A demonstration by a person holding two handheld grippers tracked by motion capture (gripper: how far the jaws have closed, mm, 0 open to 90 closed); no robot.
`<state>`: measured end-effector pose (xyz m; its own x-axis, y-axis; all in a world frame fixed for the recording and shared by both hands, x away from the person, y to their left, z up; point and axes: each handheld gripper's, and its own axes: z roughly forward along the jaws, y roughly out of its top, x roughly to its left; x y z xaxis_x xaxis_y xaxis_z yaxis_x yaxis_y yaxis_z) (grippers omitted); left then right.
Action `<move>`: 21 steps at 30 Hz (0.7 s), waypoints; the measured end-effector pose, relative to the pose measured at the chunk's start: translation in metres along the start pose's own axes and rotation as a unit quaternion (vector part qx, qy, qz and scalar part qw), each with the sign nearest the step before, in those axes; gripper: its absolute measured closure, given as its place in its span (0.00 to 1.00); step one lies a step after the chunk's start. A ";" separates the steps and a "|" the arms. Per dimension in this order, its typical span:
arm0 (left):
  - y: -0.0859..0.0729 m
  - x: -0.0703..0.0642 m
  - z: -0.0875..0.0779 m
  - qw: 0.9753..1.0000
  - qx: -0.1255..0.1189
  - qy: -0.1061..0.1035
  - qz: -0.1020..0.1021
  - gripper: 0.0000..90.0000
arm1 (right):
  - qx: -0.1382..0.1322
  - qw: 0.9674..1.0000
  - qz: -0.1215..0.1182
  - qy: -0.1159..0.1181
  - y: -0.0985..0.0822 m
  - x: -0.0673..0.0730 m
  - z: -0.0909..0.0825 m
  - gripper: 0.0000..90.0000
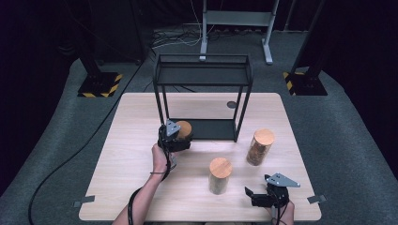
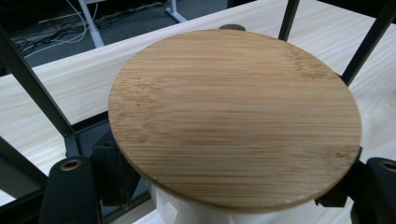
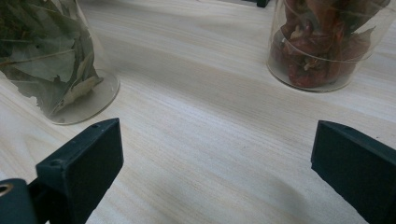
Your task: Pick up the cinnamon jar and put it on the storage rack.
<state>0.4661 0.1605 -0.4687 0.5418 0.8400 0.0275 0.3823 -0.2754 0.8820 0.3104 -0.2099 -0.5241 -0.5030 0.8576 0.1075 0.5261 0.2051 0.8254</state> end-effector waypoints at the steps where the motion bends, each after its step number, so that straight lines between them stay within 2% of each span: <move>1: 0.000 0.000 0.001 1.000 0.001 0.000 0.000 0.28 | 0.001 1.000 0.000 0.000 0.000 0.000 0.000 0.02; 21: 0.010 0.003 0.016 1.000 0.002 0.002 -0.008 0.28 | 0.001 1.000 0.000 0.000 0.000 0.000 0.000 0.02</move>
<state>0.4840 0.1524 -0.4672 0.5319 0.8467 0.0151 0.3948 -0.2637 0.8801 0.3106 -0.2099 -0.5242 -0.5031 0.8576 0.1067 0.5272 0.2068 0.8242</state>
